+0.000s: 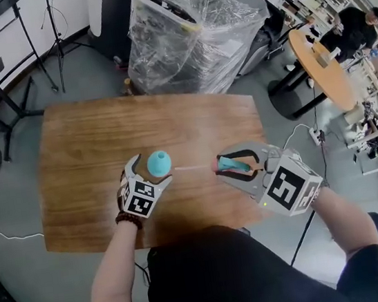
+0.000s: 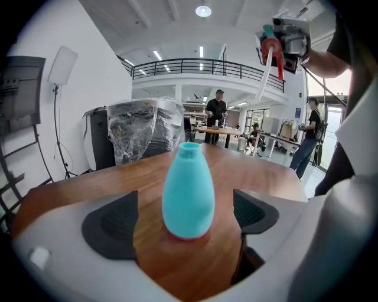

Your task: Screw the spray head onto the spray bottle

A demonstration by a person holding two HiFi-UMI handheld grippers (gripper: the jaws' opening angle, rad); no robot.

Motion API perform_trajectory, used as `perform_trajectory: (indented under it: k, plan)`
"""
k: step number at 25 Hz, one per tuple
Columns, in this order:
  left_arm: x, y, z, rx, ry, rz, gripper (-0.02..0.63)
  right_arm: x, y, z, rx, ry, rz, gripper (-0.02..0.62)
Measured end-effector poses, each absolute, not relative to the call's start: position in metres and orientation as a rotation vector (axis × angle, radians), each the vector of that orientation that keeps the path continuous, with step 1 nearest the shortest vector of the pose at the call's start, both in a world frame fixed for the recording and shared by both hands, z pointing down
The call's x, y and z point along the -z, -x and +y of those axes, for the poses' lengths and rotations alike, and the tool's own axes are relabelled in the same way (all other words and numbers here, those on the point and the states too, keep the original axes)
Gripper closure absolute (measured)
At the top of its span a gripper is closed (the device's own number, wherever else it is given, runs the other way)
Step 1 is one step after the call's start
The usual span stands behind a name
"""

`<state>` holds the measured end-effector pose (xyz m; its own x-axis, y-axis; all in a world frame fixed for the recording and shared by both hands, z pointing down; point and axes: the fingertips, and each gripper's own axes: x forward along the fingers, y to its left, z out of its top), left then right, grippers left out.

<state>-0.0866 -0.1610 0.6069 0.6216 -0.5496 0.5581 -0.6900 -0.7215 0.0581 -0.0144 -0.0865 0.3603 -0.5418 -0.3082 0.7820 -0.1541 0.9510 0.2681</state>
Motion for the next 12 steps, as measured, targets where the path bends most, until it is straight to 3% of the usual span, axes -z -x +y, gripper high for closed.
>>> perform_trajectory:
  k: [8, 10, 12]
  plan:
    - [-0.641, 0.071, -0.172, -0.824, -2.564, -0.952, 0.095, -0.36, 0.015, -0.097, 0.191, -0.37, -2.118, 0.479]
    - [-0.645, 0.069, -0.171, -0.833, -2.569, -0.937, 0.12, -0.362, 0.014, -0.098, 0.189, -0.379, -2.114, 0.479]
    - [-0.647, 0.068, -0.171, -0.848, -2.581, -0.935, 0.196, -0.364, 0.013, -0.1, 0.19, -0.386, -2.112, 0.479]
